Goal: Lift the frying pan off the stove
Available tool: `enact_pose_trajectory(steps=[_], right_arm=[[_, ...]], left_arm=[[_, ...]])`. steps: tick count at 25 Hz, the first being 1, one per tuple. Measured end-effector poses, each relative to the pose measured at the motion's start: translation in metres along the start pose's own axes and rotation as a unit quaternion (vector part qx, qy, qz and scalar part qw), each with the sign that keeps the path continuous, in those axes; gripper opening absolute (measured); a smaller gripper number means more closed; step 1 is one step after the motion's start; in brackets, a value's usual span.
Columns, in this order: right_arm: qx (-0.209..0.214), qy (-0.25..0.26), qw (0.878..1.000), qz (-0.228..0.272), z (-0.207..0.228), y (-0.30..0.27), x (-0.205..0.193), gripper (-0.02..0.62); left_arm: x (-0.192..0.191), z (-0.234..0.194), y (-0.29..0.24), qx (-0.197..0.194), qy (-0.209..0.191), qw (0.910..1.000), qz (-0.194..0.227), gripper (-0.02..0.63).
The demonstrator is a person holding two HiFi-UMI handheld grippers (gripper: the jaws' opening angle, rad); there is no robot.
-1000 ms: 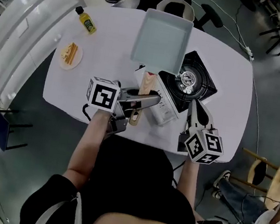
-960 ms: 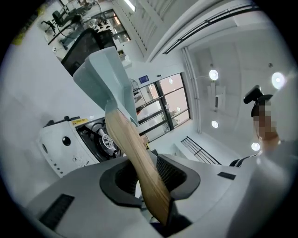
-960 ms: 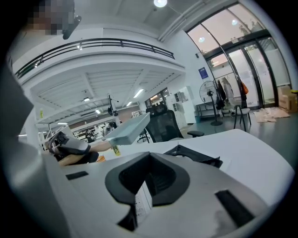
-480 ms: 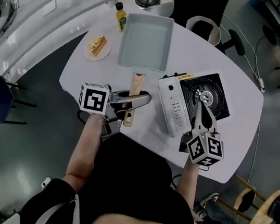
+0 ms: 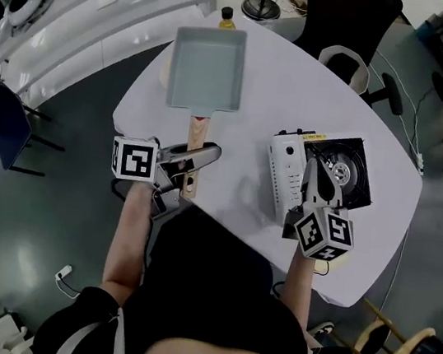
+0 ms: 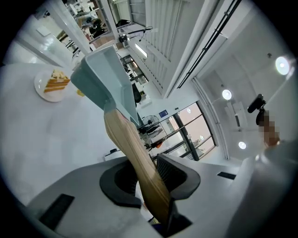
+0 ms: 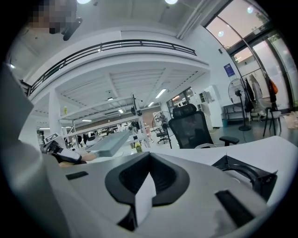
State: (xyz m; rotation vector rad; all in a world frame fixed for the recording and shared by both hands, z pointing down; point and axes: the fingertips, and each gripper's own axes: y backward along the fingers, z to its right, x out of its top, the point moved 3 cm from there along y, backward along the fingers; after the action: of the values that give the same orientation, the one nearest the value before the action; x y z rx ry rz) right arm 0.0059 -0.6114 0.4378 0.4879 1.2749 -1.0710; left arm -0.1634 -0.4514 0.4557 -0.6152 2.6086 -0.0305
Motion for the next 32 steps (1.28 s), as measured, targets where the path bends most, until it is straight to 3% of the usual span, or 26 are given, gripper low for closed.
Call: enact_pose_trajectory(steps=[7, 12, 32], right_arm=[[0.020, 0.021, 1.000, 0.005, -0.019, -0.011, 0.005, 0.003], [0.021, 0.068, 0.997, 0.003, -0.032, -0.017, 0.008, 0.002], [0.029, 0.067, 0.997, -0.014, -0.040, -0.012, 0.003, 0.002]], left_arm=[[-0.005, -0.014, 0.027, 0.033, 0.004, 0.9993, 0.018, 0.109], [-0.006, -0.018, 0.036, 0.033, 0.010, 0.9991, 0.027, 0.109], [-0.013, -0.015, 0.038, 0.028, 0.049, 0.9978, 0.036, 0.110]])
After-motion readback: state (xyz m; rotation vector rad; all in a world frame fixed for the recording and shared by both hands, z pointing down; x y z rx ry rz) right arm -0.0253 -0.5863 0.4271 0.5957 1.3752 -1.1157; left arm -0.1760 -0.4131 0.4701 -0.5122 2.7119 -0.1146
